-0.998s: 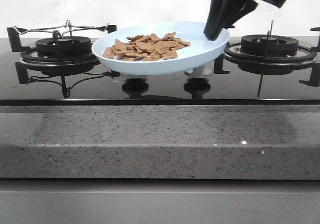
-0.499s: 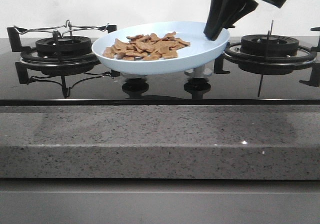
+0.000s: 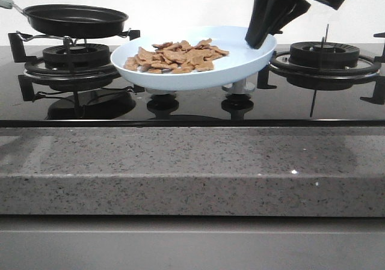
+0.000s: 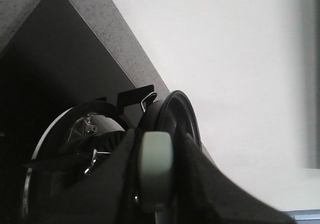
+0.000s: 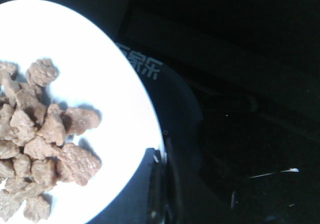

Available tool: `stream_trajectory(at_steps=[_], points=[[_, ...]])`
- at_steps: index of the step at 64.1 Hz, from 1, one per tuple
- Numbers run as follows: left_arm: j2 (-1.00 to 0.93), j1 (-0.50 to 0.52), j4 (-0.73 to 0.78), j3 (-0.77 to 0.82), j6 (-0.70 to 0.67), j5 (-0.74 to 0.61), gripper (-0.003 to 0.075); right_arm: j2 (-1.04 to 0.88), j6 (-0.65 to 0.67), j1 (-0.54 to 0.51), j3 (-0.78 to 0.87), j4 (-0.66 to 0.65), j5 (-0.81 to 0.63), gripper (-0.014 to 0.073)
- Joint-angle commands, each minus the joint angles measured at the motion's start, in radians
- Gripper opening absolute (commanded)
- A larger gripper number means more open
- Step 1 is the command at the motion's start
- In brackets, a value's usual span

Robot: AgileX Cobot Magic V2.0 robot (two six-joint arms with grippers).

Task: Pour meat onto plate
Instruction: 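Return the pan to its burner with the left gripper and release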

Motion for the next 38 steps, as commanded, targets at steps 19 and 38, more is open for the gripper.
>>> stream_trajectory(at_steps=[19, 38], points=[[-0.051, 0.002, 0.005, -0.031, -0.038, -0.003, -0.0018, -0.060, -0.011, 0.001, -0.025, 0.031, -0.026, -0.0060], [-0.051, 0.002, 0.063, -0.031, -0.038, 0.003, 0.0299, -0.060, -0.011, 0.001, -0.025, 0.031, -0.026, -0.0060]])
